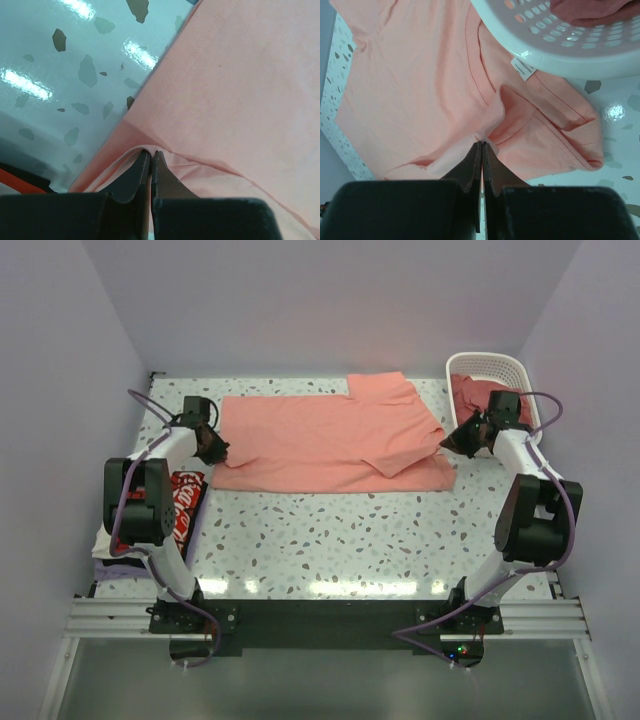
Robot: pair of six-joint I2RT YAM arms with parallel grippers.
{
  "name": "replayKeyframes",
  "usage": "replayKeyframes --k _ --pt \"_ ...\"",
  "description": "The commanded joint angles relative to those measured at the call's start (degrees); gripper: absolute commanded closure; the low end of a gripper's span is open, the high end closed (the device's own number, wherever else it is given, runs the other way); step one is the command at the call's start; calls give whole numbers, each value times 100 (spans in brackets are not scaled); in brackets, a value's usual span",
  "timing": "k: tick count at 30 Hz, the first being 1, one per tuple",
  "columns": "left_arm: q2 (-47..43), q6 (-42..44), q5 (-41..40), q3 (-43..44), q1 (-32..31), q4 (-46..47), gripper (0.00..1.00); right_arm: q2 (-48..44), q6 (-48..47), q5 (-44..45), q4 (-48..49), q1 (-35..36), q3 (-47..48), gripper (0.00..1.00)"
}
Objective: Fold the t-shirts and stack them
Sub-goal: Fold the tshirt
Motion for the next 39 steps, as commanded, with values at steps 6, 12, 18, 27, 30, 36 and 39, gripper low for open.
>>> replayKeyframes --k 6,12,18,27,30,36,39 --pt "-18 74 23 32 264 122 98 17 25 -35 216 -18 206 100" --pt "-27 197 198 40 309 280 76 26 25 -79 243 -18 197 100" --pt "-158 232 295 40 317 386 43 53 25 -123 278 -18 206 100" --pt "-685 162 410 -478 282 666 26 316 192 -255 471 -9 364 100" --pt "-870 162 541 -610 168 755 21 535 297 -282 542 8 583 100" --pt "-950 109 445 -627 -245 755 19 1256 455 -360 498 158 1391 100" --pt "-888 74 454 -619 -368 781 19 1563 491 -396 489 219 1690 99"
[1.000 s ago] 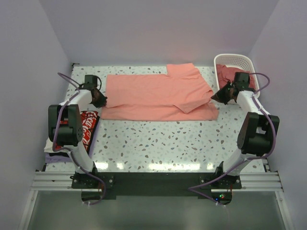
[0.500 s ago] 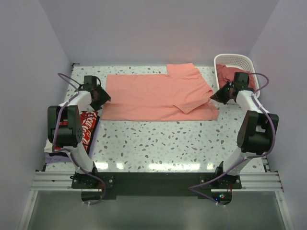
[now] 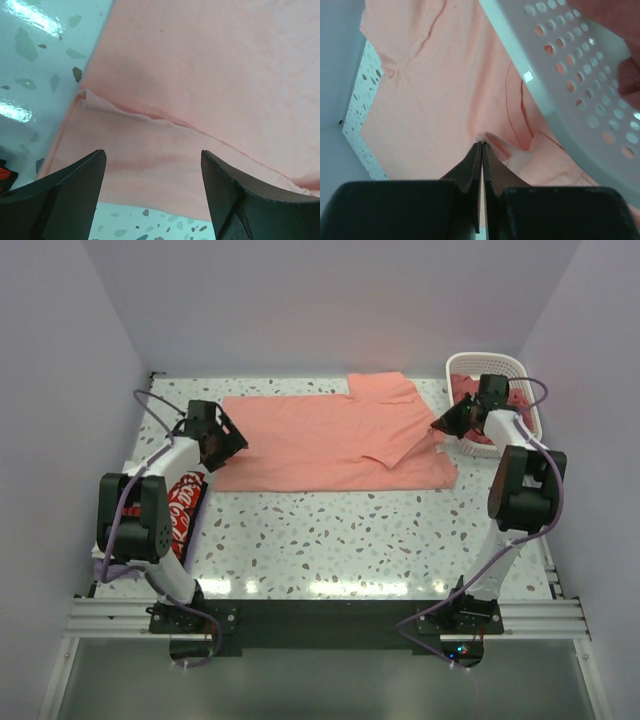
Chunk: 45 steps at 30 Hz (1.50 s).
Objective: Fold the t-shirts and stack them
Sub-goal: Fold the tshirt
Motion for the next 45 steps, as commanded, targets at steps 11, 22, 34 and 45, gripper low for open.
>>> replayKeyframes --k 11,22,34,45 --pt "456 -163 -141 467 -190 191 20 -119 -219 -24 131 200 235 49" --pt "992 -356 -669 933 -111 -108 23 -894 -650 398 306 895 -776 47" --pt "1196 -365 -573 679 153 32 23 -612 -738 512 631 1632 -1286 43" --pt "1002 -356 -414 670 171 103 23 -358 -536 460 877 1862 -1418 34"
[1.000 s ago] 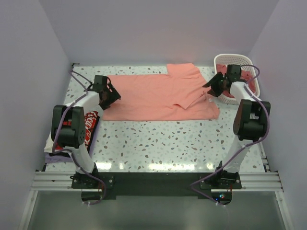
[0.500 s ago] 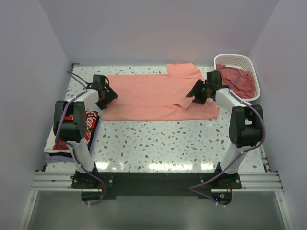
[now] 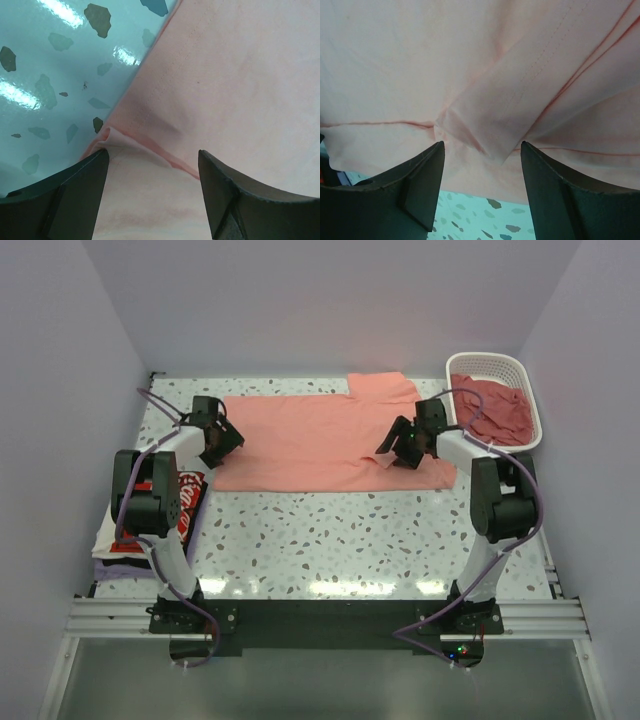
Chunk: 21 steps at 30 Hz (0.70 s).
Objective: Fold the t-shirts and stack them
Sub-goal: Fold the tshirt
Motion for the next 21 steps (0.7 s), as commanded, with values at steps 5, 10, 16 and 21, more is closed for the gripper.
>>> replayKeyframes --k 5,10,16,21 --pt "-227 -50 115 -45 140 99 24 251 177 -74 373 113 126 34" --pt "-332 -50 203 -45 167 107 24 418 239 -144 320 157 380 34" --pt "-622 -6 300 -1 193 116 24 576 257 -197 232 201 767 34" --pt "-964 -6 449 26 211 55 24 875 265 -293 144 245 1267 34"
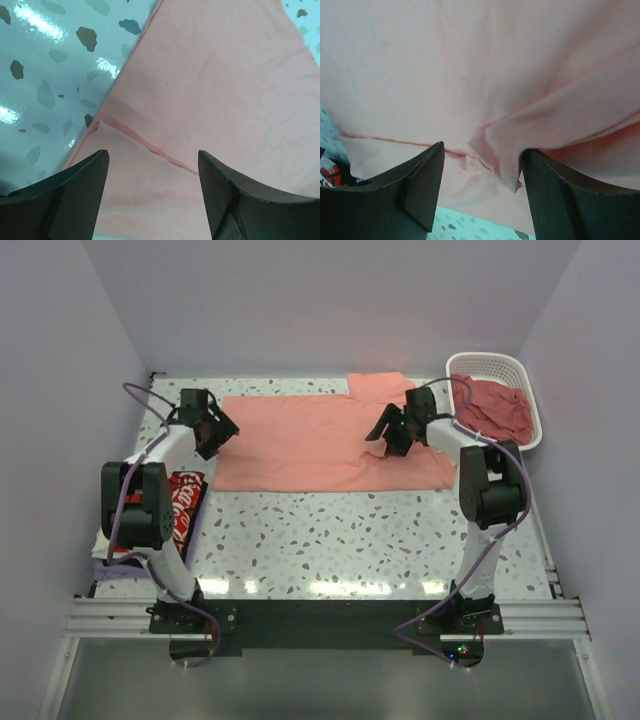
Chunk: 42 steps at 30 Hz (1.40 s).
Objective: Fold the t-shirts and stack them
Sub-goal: Fold the tshirt
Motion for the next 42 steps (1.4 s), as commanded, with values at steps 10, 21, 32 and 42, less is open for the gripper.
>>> replayKeyframes --k 10,21,32,42 --pt "-1514 123 549 -674 40 120 23 1017 -96 -497 -102 211 1791 32" --pt "-2533 -105 33 -2134 -118 103 25 -835 -395 759 -833 -95 696 32" --pt "-2763 -887 -812 -2890 -294 155 42 -3350 -535 707 -701 -1643 -2292 44" --pt "-2130 -1071 -919 -2864 -197 559 55 -3439 -641 549 -280 -2241 -3200 48"
